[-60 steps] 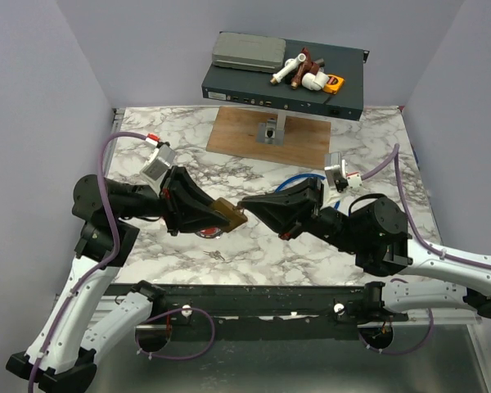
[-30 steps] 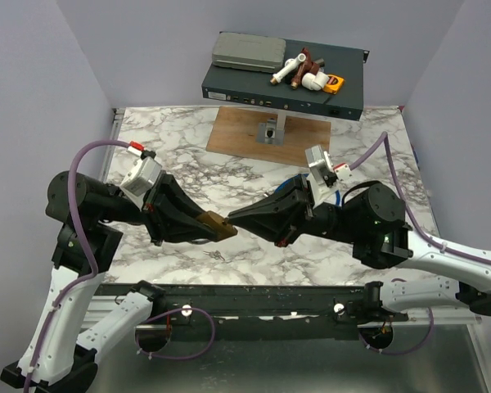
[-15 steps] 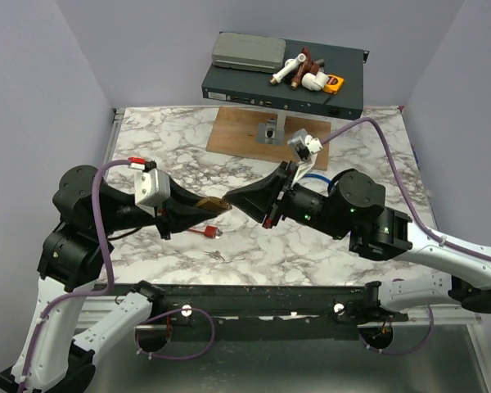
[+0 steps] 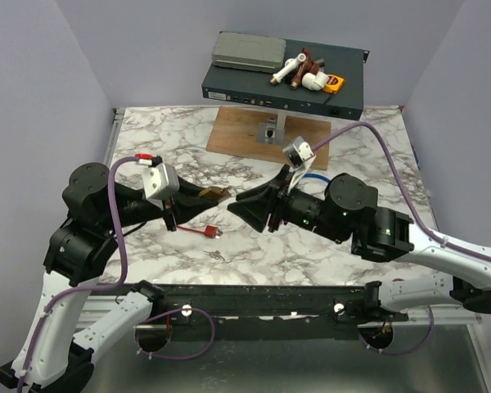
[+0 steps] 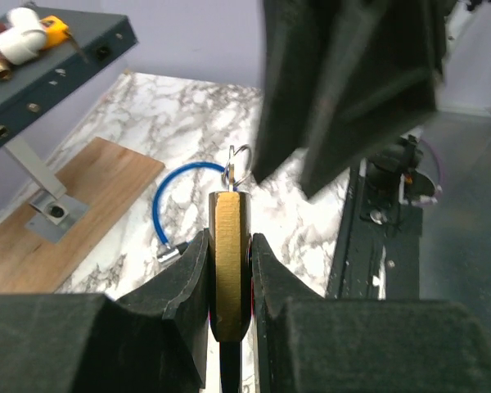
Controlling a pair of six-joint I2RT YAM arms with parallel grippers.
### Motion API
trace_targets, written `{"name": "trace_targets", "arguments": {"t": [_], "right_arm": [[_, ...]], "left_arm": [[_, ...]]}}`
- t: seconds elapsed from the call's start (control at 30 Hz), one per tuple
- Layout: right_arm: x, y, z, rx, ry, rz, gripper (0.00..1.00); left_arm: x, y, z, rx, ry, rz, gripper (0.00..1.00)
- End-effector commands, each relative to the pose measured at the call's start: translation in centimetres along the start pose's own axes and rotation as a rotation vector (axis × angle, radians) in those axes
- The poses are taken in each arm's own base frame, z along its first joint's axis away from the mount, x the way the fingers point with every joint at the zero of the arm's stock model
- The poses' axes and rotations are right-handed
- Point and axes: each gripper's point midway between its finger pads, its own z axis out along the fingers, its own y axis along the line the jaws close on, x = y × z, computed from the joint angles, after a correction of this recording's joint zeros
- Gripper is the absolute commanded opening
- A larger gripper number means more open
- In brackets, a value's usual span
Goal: Unlock with the key
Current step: Unlock the lock.
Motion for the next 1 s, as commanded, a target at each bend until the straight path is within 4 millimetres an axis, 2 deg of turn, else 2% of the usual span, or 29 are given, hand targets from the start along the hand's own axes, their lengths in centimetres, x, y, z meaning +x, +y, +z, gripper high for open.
{"name": "trace_targets", "arguments": {"t": [0.0, 0.1, 0.17, 0.3, 0.5, 0.67, 0.8, 0.87, 0.97], "right_arm": [[2.5, -0.1, -3.0, -0.078, 0.086, -0.168, 0.45], [2.6, 1.3, -4.3, -0.202, 0.07, -0.237, 0.52], [2.8, 2.4, -4.9, -0.279, 0.076, -0.28, 0.6], [2.5, 2.9, -4.8, -0.312, 0.073, -0.329, 0.64], [1.6, 3.0, -4.9, -0.317, 0.048, -0.385, 0.64], [-0.9, 3.2, -5.7, -0.293, 0.021, -0.433, 0.64], [-3.6, 3.1, -6.5, -0.254, -0.014, -0.477, 0.64], [-4.1, 3.7, -6.5, -0.27, -0.014, -0.485, 0.64], [-2.9, 4.1, -4.9, -0.288, 0.039, -0.489, 0.63]], "left_arm": [[-4.6, 0.7, 0.5, -0.012, -0.147, 0.01, 0.0], [-4.5, -1.3, 0.8, 0.126, -0.128, -0.059, 0.0], [-4.1, -1.8, 1.1, 0.176, -0.106, -0.104, 0.0], [-3.6, -2.6, 1.2, 0.233, -0.094, -0.162, 0.0], [-4.1, -5.6, 0.3, 0.425, -0.095, -0.183, 0.0], [-3.2, -5.8, 0.3, 0.453, -0.07, -0.199, 0.0], [-2.4, -5.2, 0.7, 0.409, -0.057, -0.206, 0.0], [-2.0, -4.8, 0.9, 0.387, -0.049, -0.214, 0.0], [-1.7, -4.5, 1.1, 0.369, -0.043, -0.222, 0.0]]}}
